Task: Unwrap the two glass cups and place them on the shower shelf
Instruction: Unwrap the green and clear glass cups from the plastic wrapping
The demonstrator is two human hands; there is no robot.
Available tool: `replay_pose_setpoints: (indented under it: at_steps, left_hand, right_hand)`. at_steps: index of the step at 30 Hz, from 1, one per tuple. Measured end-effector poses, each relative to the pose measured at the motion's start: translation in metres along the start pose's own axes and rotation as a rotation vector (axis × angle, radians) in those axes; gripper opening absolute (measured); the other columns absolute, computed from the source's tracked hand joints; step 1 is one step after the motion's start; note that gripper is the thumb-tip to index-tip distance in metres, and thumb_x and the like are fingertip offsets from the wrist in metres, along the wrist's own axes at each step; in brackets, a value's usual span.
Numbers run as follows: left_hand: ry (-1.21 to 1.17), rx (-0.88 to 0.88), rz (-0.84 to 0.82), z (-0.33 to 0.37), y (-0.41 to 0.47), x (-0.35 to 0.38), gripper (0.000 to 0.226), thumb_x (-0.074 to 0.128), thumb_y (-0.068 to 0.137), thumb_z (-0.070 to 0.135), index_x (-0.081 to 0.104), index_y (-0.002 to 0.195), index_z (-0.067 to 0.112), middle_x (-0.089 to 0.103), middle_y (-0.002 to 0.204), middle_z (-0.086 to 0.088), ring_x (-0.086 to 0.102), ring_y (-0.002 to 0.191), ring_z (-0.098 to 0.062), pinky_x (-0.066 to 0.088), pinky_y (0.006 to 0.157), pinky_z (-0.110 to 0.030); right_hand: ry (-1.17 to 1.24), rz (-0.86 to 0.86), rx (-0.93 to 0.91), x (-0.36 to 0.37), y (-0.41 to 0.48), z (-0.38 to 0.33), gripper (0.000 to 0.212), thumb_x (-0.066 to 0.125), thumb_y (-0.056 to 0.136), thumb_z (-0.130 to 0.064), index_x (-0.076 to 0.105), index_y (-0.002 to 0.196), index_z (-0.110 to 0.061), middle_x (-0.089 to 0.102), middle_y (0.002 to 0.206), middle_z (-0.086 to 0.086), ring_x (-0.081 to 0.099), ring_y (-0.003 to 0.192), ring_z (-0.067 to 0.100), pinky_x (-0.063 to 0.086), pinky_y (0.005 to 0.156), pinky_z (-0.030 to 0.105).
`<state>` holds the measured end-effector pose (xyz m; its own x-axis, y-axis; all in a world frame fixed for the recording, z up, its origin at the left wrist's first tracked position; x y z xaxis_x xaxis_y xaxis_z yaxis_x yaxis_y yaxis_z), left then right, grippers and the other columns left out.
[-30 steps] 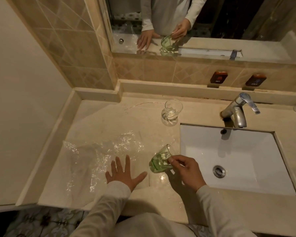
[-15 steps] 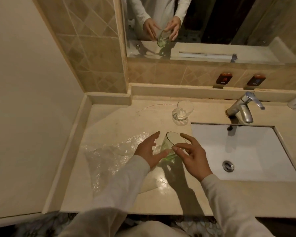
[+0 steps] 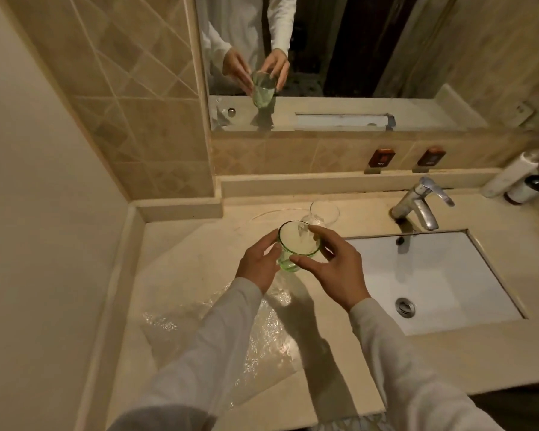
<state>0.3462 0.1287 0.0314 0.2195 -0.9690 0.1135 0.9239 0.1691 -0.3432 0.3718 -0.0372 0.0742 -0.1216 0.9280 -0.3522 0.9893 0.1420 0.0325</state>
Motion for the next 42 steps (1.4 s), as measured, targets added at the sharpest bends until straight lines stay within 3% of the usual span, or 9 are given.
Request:
replay_pose_setpoints:
  at_steps: [6, 12, 15, 20, 27, 31, 34, 37, 42]
  left_hand:
    - [0.033, -0.056, 0.007, 0.008, 0.040, 0.001, 0.038, 0.047, 0.100, 0.018, 0.058, 0.131, 0.035, 0.058, 0.128, 0.003, 0.056, 0.113, -0.019, 0.054, 0.082, -0.035]
    - [0.052, -0.146, 0.034, -0.001, 0.082, 0.012, 0.051, 0.049, 0.089, 0.006, 0.058, 0.126, 0.040, 0.057, 0.129, 0.011, 0.057, 0.101, -0.020, 0.052, 0.079, -0.033]
    - [0.086, -0.168, 0.093, -0.005, 0.099, 0.019, 0.057, 0.049, 0.076, 0.007, 0.061, 0.116, 0.046, 0.061, 0.129, 0.009, 0.060, 0.106, -0.030, 0.049, 0.085, -0.037]
    - [0.059, -0.259, 0.123, -0.019, 0.125, 0.022, 0.061, 0.047, 0.074, 0.004, 0.065, 0.084, 0.061, 0.064, 0.118, 0.014, 0.053, 0.066, -0.014, 0.040, 0.055, -0.023]
    - [0.029, -0.319, 0.146, -0.041, 0.147, 0.022, 0.058, 0.045, 0.085, -0.002, 0.062, 0.089, 0.053, 0.057, 0.105, 0.029, 0.056, 0.085, -0.017, 0.040, 0.057, -0.024]
    - [-0.006, -0.301, 0.135, -0.048, 0.155, 0.023, 0.053, 0.044, 0.085, -0.005, 0.059, 0.112, 0.039, 0.060, 0.123, 0.012, 0.054, 0.086, -0.017, 0.042, 0.054, -0.024]
    - [0.026, -0.247, 0.133, -0.050, 0.158, 0.025, 0.053, 0.052, 0.072, 0.007, 0.060, 0.110, 0.042, 0.063, 0.120, 0.014, 0.063, 0.107, -0.025, 0.055, 0.084, -0.046]
    - [0.091, -0.215, 0.109, -0.053, 0.160, 0.026, 0.058, 0.054, 0.078, 0.005, 0.060, 0.123, 0.040, 0.062, 0.126, 0.013, 0.054, 0.126, -0.029, 0.035, 0.105, -0.062]
    - [0.564, -0.190, 0.055, -0.069, 0.135, -0.014, 0.060, 0.064, 0.089, 0.022, 0.041, 0.145, 0.025, 0.049, 0.146, -0.002, 0.049, 0.131, -0.021, 0.038, 0.111, -0.037]
  right_hand:
    - [-0.125, -0.056, -0.023, 0.009, 0.052, 0.015, 0.087, 0.098, 0.060, -0.027, 0.059, 0.138, -0.023, 0.062, 0.129, -0.006, 0.060, 0.117, 0.008, 0.048, 0.093, 0.008]
    - [-0.346, -0.174, -0.033, 0.018, 0.109, 0.038, 0.102, 0.097, 0.062, -0.027, 0.045, 0.149, -0.014, 0.057, 0.137, 0.008, 0.055, 0.127, 0.024, 0.046, 0.109, 0.042]
    - [-0.428, -0.219, -0.078, 0.023, 0.132, 0.049, 0.105, 0.094, 0.064, -0.034, 0.041, 0.152, -0.015, 0.057, 0.138, 0.010, 0.053, 0.129, 0.025, 0.035, 0.111, 0.030]
    - [-0.680, -0.222, -0.177, 0.026, 0.162, 0.066, 0.109, 0.089, 0.060, -0.057, 0.042, 0.150, -0.020, 0.066, 0.126, 0.005, 0.049, 0.133, 0.028, -0.003, 0.120, 0.057]
    - [-0.806, -0.259, -0.195, 0.031, 0.178, 0.084, 0.108, 0.079, 0.060, -0.072, 0.041, 0.149, -0.024, 0.071, 0.124, -0.001, 0.040, 0.143, 0.028, -0.022, 0.114, 0.054]
    - [-0.828, -0.276, -0.204, 0.031, 0.180, 0.089, 0.106, 0.081, 0.062, -0.068, 0.041, 0.149, -0.023, 0.070, 0.126, -0.002, 0.037, 0.145, 0.027, -0.026, 0.113, 0.054]
    - [-0.839, -0.290, -0.178, 0.029, 0.182, 0.094, 0.105, 0.080, 0.064, -0.069, 0.041, 0.150, -0.023, 0.068, 0.130, -0.002, 0.034, 0.148, 0.025, -0.025, 0.114, 0.056]
    - [-0.859, -0.289, -0.152, 0.030, 0.181, 0.100, 0.102, 0.076, 0.068, -0.070, 0.040, 0.151, -0.022, 0.067, 0.134, 0.000, 0.030, 0.150, 0.026, -0.023, 0.115, 0.057]
    - [-0.867, -0.274, -0.147, 0.030, 0.167, 0.098, 0.104, 0.072, 0.073, -0.071, 0.029, 0.156, -0.025, 0.042, 0.159, 0.005, 0.016, 0.155, 0.031, -0.017, 0.117, 0.065]
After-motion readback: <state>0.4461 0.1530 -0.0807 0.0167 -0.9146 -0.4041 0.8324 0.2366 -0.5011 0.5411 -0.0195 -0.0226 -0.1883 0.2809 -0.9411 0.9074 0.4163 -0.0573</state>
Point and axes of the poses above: each hand's wrist, its own y-axis towards the middle knuckle, its own x-axis out of the palm, z = x × y, the point moved 7 cm from there along y, towards the middle knuckle
